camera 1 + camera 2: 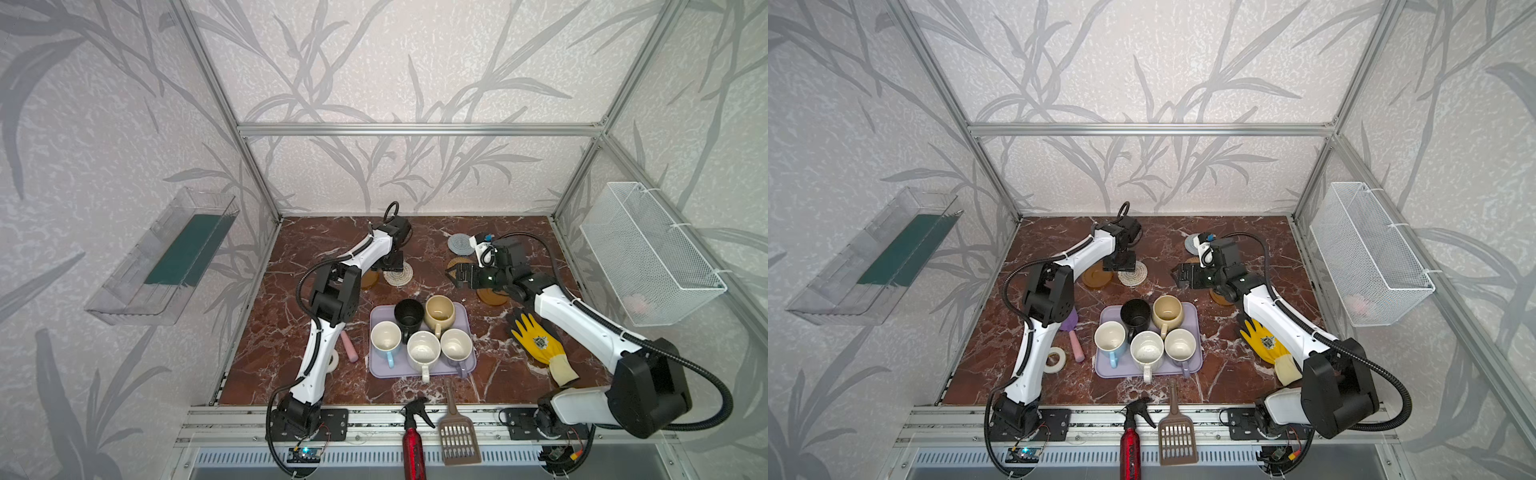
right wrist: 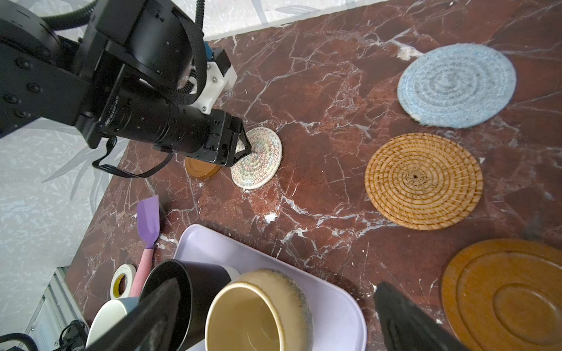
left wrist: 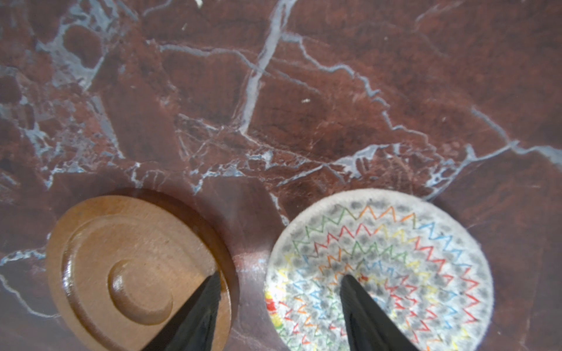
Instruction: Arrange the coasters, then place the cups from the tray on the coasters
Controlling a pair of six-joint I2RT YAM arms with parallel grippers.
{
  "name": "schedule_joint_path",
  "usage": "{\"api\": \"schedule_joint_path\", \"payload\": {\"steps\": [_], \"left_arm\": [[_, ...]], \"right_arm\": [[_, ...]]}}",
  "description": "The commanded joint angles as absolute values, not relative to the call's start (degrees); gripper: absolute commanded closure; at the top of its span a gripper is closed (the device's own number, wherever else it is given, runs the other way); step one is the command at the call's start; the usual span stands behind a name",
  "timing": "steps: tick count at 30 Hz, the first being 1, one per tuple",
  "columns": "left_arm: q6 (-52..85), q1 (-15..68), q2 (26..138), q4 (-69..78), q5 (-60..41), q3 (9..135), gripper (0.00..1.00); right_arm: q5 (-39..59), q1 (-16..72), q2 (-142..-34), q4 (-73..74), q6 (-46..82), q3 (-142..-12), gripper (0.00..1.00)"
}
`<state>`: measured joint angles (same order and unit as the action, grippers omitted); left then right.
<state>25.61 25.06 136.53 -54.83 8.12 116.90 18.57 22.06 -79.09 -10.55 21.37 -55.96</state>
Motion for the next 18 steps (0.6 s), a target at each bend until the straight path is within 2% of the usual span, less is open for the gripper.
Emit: {"api": "schedule_joint_path", "payload": {"steps": [1, 14, 16, 18], "left_arm": [[26.9, 25.0, 132.7, -56.9, 9.3, 118.3, 0.34], [27.2, 24.8, 125.2, -60.7, 11.2, 120.7, 0.32], [27.2, 24.7, 122.7, -59.8, 9.2, 119.1, 0.29], [26.9, 24.8, 119.7, -58.4, 6.5, 116.7, 0.21]], "right_arm": [[19.1, 22.1, -79.1, -10.3, 21.5, -57.4, 0.01], [15.4, 22.1, -79.3, -13.6, 18.4, -60.0, 0.01], [14.0, 22.0, -80.2, -14.6, 16.6, -60.6, 0.02], [12.5, 22.0, -81.2, -16.1, 14.6, -61.5, 0.03]]}}
